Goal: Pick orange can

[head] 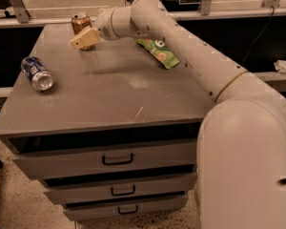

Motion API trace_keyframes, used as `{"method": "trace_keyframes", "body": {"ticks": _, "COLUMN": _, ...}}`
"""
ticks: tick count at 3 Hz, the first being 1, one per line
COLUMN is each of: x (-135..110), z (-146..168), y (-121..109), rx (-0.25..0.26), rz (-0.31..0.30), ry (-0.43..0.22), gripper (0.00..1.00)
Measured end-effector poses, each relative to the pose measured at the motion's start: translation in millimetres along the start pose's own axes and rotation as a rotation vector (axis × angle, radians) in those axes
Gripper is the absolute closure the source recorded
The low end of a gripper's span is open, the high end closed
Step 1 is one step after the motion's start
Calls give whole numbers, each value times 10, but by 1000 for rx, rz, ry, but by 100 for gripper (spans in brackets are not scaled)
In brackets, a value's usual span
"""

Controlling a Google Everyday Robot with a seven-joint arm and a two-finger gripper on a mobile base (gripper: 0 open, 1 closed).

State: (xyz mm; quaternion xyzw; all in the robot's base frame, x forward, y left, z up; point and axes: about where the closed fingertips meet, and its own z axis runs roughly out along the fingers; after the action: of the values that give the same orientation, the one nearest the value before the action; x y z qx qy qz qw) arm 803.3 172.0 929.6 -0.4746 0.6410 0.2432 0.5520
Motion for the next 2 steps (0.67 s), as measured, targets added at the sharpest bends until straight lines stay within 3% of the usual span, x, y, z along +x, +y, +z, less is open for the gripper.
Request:
{"method": "trace_keyframes", "body": {"ticks": 1, "x": -128, "z": 227, "y": -55, "rx": 5, "rz": -5, "ry": -28, "gripper": 0}}
{"method": "trace_keyframes", "body": {"ticks": 2, "x": -128, "z": 424, "y": -74, "rx": 30, "rz": -13, "ry": -10, "gripper": 0}}
